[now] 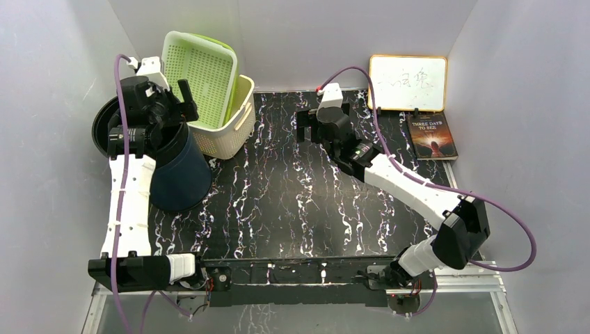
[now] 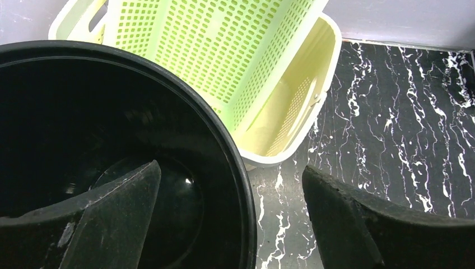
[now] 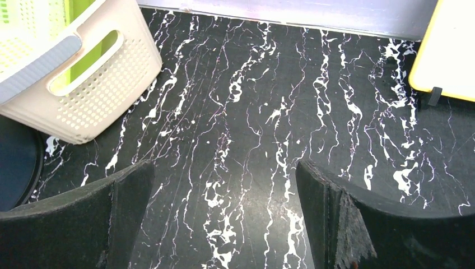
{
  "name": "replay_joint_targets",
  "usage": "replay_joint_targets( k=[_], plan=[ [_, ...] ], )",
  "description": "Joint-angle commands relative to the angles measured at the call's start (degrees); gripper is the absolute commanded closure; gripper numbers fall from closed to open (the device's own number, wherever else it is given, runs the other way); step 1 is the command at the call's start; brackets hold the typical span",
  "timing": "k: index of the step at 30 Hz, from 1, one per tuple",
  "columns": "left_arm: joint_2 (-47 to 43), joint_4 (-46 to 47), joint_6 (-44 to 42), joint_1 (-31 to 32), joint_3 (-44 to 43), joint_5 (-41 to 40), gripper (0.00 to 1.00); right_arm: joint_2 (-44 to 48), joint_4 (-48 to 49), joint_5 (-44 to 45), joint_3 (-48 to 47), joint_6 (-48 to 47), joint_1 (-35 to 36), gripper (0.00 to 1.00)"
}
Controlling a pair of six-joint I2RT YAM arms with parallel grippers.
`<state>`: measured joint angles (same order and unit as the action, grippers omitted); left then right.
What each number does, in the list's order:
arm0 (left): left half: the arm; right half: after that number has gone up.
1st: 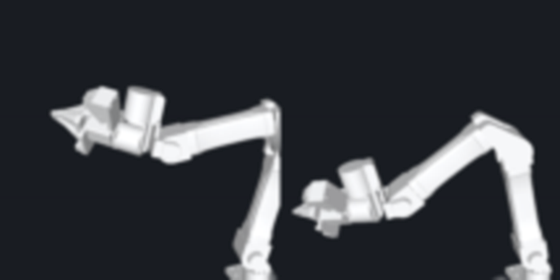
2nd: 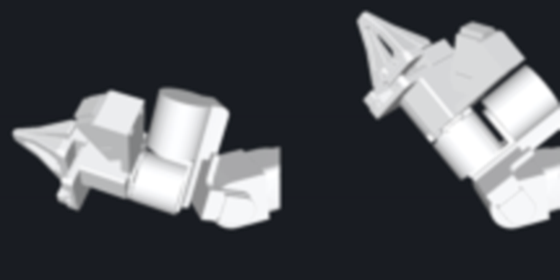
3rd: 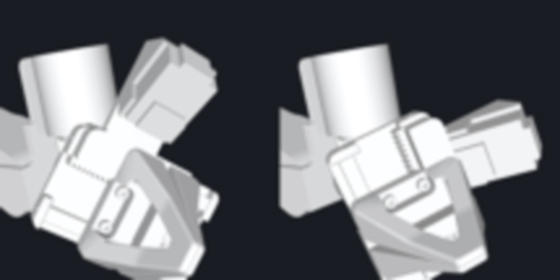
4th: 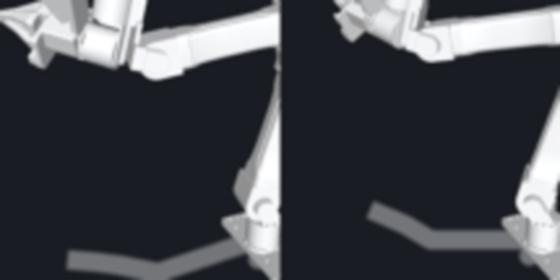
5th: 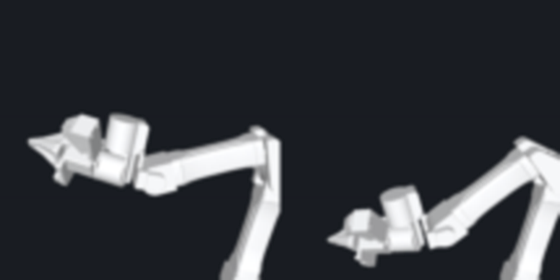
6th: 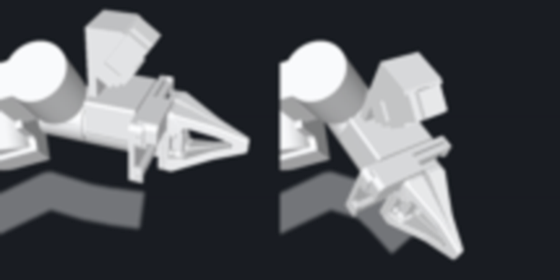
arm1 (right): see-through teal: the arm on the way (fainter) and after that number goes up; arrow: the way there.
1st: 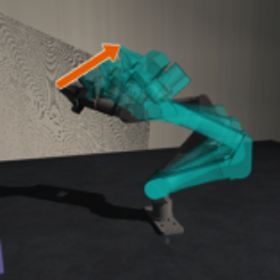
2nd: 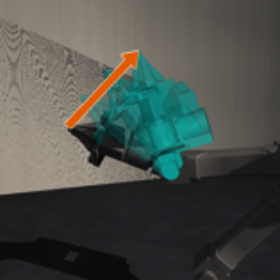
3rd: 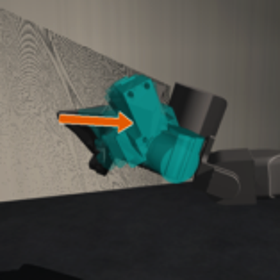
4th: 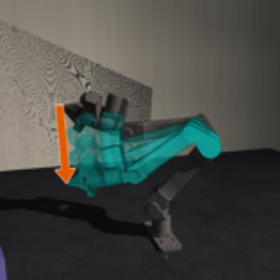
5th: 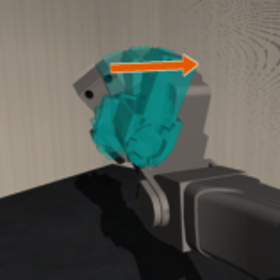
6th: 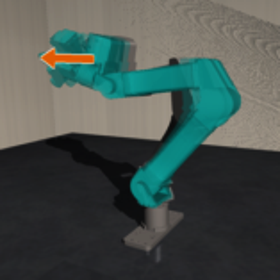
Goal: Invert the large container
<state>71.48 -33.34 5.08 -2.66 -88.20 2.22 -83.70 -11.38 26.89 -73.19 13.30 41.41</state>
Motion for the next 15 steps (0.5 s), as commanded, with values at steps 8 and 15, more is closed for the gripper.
replay_joint_targets(
  k=[8,15],
  plan=[
    [2.43,-2.78,0.12,0.18,-2.97,-2.74,0.08,8.67,7.86,-3.96,5.07,-6.47,-0.03,0.02],
    [4.01,-6.45,1.04,0.13,-5.97,-5.32,0.13,8.32,7.60,-3.94,6.44,-5.93,-0.04,0.02]
  ],
)
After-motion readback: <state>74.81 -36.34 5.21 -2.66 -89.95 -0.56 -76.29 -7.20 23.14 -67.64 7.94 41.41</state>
